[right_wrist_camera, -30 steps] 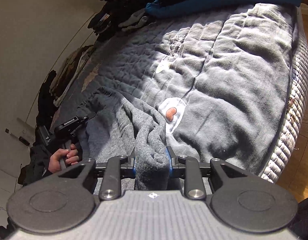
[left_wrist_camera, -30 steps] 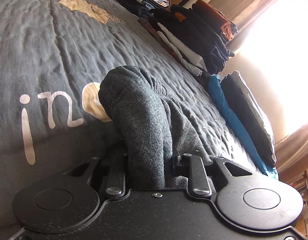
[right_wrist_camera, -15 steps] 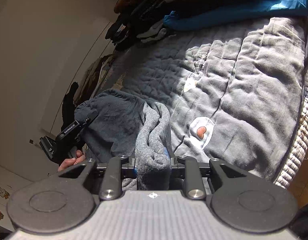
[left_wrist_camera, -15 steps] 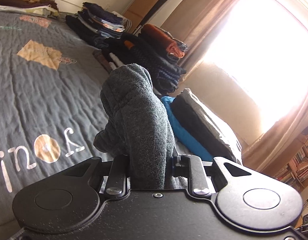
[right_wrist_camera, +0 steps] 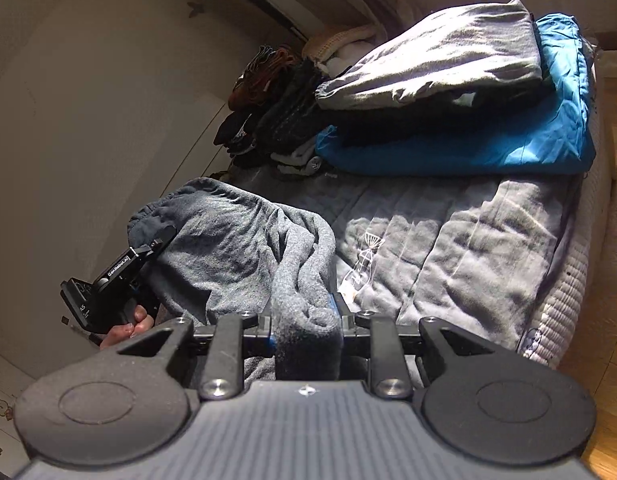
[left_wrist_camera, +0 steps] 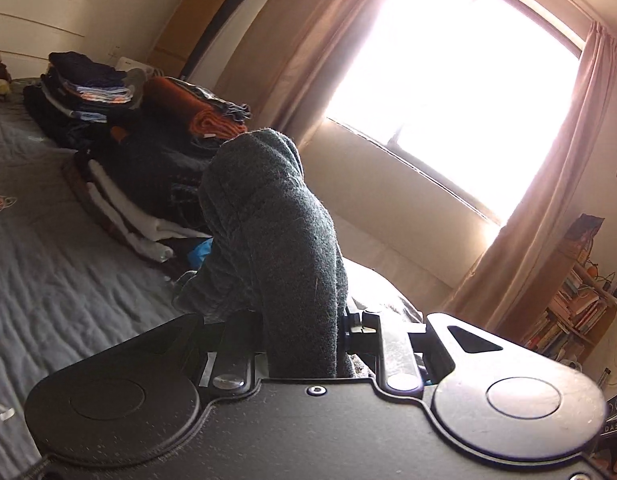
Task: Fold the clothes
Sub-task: 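Lift the folded grey sweatpants with both grippers and carry them toward the blue garment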
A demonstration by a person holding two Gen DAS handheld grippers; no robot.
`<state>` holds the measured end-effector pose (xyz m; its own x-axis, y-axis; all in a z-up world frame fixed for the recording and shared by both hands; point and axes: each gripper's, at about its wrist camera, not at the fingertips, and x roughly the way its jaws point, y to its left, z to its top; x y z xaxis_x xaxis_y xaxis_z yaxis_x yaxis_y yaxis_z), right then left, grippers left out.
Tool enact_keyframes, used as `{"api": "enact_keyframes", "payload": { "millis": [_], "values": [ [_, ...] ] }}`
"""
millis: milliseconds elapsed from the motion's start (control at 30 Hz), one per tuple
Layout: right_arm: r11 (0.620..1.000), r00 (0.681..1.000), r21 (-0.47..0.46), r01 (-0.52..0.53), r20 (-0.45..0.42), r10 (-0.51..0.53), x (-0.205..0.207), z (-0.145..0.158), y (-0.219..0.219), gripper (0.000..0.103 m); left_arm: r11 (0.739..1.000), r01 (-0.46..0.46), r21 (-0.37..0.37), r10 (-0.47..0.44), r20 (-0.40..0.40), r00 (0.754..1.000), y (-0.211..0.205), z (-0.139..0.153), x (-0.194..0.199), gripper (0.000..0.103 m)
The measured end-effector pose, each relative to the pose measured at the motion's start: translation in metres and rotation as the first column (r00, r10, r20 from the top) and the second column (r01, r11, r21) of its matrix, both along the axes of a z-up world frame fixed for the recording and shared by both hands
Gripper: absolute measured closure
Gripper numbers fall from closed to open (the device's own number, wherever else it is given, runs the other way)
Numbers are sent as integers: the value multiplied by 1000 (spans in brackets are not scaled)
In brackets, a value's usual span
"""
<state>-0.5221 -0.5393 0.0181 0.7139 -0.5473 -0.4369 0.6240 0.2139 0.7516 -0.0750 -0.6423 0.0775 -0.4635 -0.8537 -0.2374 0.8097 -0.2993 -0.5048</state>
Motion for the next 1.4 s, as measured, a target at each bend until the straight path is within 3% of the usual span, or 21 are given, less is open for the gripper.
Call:
{"api": "enact_keyframes", "payload": {
  "millis": [167,467,633,767,867,933,1033,1067,1100,1133,1167,1233,1300,1400],
  "values": [
    [998,999,-47,46,-24,-47,-55,20,-64,79,999,27,-33,-27,-7,1000,-72,20,-49,80],
    [991,992,-104,89,-77,-97,-144,44,-229,79,998,18,-57,-18,-12,1000,-221,34,-109,80],
    [990,987,-92,110,-106,-120,-178,25,-329,79,1000,-17,5,17,-9,1000,-299,-3,-120,80],
    [990,983,-70,121,-132,-130,-184,-18,-398,79,993,-65,98,68,-22,997,-346,-54,-116,80],
    [990,970,-45,134,-199,-141,-177,-52,-430,77,979,-92,179,99,-31,995,-364,-93,-103,77],
    [989,965,-17,144,-220,-144,-179,-74,-443,73,976,-94,196,102,-32,994,-362,-105,-90,63],
    [988,965,-17,152,-213,-152,-188,-93,-448,57,977,-88,196,96,-31,995,-346,-112,-69,47],
    [985,963,-19,169,-208,-169,-194,-94,-446,51,977,-85,194,92,-23,996,-337,-110,-62,46],
    [982,961,-22,185,-203,-186,-200,-94,-444,47,974,-112,194,116,-7,993,-328,-106,-55,35],
    [980,956,-41,196,-213,-200,-205,-89,-439,46,967,-175,187,175,18,984,-317,-99,-45,14],
    [977,951,-61,206,-223,-215,-209,-84,-434,46,959,-233,160,231,31,972,-306,-93,-34,8],
    [969,939,-102,226,-242,-244,-217,-74,-423,45,958,-260,124,262,6,965,-285,-84,-17,12],
    [960,929,-155,235,-255,-269,-224,-62,-409,45,972,-207,111,213,-41,976,-270,-76,-13,26],
    [956,939,-234,177,-251,-236,-212,-34,-379,45,996,-58,62,64,-93,994,-254,-64,-37,28]
  ]
}}
